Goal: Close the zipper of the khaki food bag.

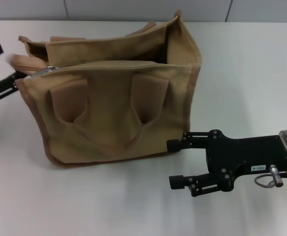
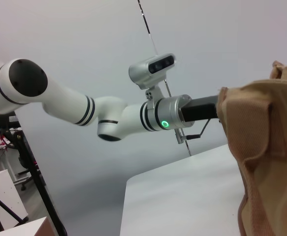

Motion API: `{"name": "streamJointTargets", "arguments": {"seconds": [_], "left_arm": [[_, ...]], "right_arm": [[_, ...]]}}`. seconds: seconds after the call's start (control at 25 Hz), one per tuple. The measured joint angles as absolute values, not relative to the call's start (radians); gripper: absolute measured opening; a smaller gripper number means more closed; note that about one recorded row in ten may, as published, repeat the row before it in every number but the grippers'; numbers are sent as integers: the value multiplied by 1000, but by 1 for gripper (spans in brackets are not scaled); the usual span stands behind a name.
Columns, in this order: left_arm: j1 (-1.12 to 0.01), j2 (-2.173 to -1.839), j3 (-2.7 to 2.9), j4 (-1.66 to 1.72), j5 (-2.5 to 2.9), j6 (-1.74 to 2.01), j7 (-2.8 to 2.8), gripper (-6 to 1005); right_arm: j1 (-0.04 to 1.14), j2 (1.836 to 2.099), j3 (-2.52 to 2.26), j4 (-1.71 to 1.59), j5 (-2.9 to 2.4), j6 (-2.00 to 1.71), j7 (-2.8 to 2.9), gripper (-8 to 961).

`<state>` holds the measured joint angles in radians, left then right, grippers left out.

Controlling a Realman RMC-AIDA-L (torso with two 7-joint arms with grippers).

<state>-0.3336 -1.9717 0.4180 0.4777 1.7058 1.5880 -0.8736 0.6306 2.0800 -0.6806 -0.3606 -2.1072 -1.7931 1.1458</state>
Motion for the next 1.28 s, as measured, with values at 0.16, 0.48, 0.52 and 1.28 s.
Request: {"name": "streamJointTargets", "arguments": {"seconds": [0.16, 0.48, 0.52, 1.28], "left_arm": [[-330, -1979, 409, 474, 1710, 1600, -847, 822], [-340, -1996, 433, 476, 1712, 1602, -801, 821], [-343, -1997, 437, 477, 1713, 1605, -794, 821], [-334, -2009, 362, 469, 1705, 1748, -779, 142]], "right_arm": [[631, 2080, -679, -359, -2106, -1793, 1147, 819], [631, 2080, -679, -359, -2102, -1793, 1147, 819], [631, 2080, -680, -360, -2100, -1793, 1147, 819], [638, 2077, -678, -371, -1985, -1904, 1235, 818]]}}
